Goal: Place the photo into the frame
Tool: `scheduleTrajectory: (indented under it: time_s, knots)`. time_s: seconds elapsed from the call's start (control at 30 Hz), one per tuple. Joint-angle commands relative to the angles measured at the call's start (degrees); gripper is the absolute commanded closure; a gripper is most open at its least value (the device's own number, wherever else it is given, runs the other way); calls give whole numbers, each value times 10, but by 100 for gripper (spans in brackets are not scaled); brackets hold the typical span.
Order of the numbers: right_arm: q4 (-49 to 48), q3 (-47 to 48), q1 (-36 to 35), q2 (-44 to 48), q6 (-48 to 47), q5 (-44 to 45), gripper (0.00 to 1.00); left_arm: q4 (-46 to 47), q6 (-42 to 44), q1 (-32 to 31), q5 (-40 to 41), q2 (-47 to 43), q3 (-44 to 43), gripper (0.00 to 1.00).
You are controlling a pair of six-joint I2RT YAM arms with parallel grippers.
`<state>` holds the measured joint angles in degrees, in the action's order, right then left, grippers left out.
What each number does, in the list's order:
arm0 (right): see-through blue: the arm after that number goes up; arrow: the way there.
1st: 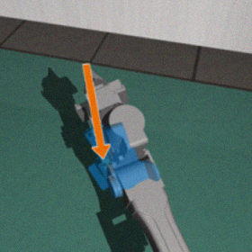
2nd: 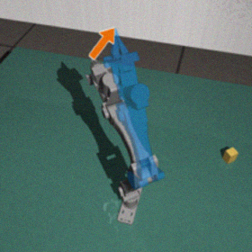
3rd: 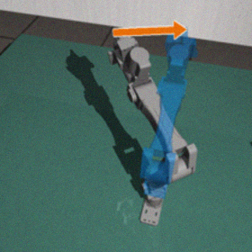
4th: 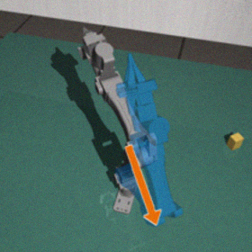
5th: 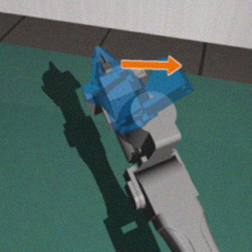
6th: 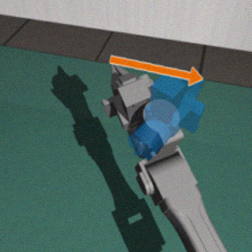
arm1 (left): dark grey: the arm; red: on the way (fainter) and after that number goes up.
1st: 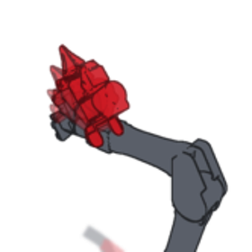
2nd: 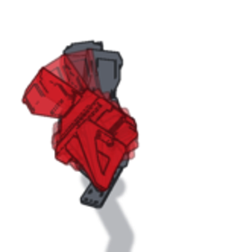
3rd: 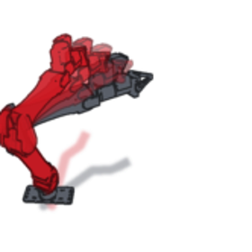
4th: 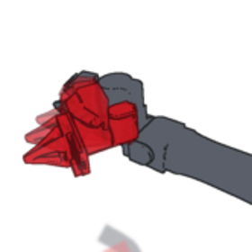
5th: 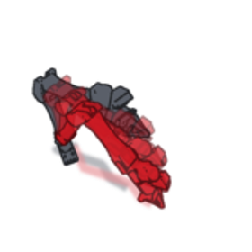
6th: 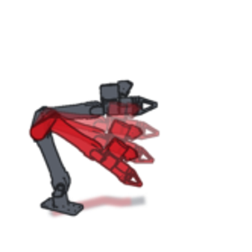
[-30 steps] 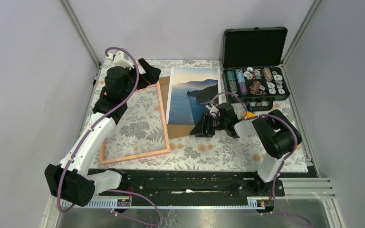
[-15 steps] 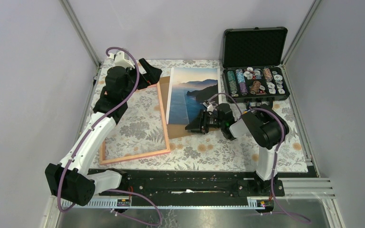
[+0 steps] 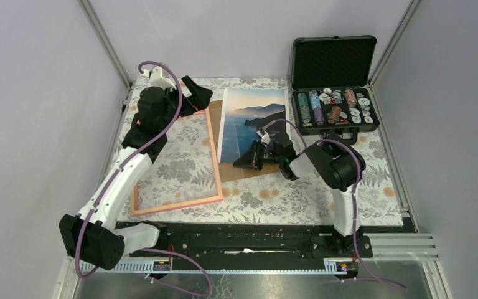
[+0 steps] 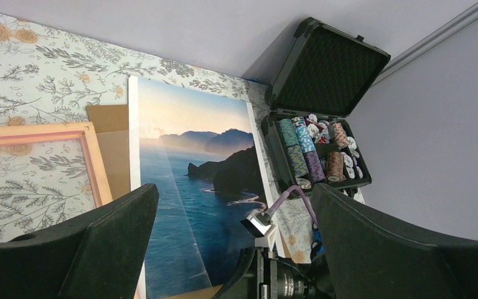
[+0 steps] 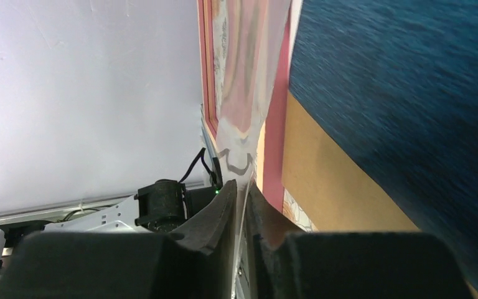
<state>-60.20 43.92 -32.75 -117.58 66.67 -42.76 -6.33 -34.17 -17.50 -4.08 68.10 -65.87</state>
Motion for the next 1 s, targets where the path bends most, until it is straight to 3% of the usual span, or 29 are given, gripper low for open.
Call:
scheduleTrajectory:
  time_s: [0.0,0.17,0.5,0.77,0.97]
  knots:
    - [8,37,-16,-10,-16,22,89,29,-2,2,-9,-6,-4,2]
    - [-7,42,-19,-16,-5,27,100,29,-5,2,-12,-6,-4,2]
    - [-131,51,-31,-56,73,25,100,33,-6,2,-14,-6,-1,2]
    - [-148,52,-40,-57,88,54,100,33,-10,3,-19,-5,-2,2]
    - [-221,37,-44,-65,122,77,100,36,-14,3,-24,-2,0,2]
